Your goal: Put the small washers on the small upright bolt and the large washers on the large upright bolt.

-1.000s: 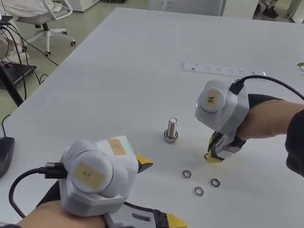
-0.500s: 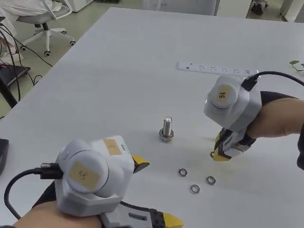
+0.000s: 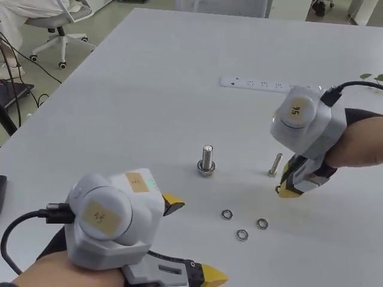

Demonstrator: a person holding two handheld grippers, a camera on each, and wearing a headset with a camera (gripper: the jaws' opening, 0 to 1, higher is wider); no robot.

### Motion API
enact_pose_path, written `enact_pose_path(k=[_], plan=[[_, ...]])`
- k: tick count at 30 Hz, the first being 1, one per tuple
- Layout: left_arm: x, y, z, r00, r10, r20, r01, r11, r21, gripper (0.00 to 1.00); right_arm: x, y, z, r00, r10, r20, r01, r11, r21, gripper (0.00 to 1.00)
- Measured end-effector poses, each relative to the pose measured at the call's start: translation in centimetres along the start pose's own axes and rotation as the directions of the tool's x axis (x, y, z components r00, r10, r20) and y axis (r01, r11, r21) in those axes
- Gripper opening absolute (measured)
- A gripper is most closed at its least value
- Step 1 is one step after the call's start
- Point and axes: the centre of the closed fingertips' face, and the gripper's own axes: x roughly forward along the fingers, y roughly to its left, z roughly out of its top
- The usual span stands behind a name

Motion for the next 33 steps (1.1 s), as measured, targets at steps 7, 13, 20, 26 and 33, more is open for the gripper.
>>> enact_pose_path(k=[7, 13, 20, 26, 33], plan=[[0.0, 0.0, 0.0, 1.0000, 0.001, 0.000, -0.001, 1.000, 0.000, 0.73, -1.0, -0.4, -0.3, 0.9999, -0.012, -0.002, 0.012, 1.000, 0.005, 0.14], [-0.1, 0.1, 0.0, 1.0000, 0.004, 0.002, -0.004, 1.000, -0.001, 0.73, -2.3, -1.2, -0.3, 0.9997, -0.025, 0.004, 0.025, 1.000, 0.007, 0.14], [-0.1, 0.1, 0.0, 1.0000, 0.005, 0.001, -0.005, 1.000, -0.004, 0.73, -3.8, -2.1, 0.2, 0.9988, -0.047, 0.017, 0.047, 0.999, -0.002, 0.14], [0.0, 0.1, -0.1, 1.0000, 0.003, -0.001, -0.003, 1.000, -0.004, 0.73, -4.9, -3.2, 1.0, 0.9970, -0.071, 0.032, 0.071, 0.997, -0.015, 0.14], [0.0, 0.2, -0.2, 1.0000, 0.005, -0.004, -0.005, 1.000, -0.009, 0.73, -5.4, -4.4, 1.7, 0.9960, -0.085, 0.029, 0.086, 0.995, -0.044, 0.14]])
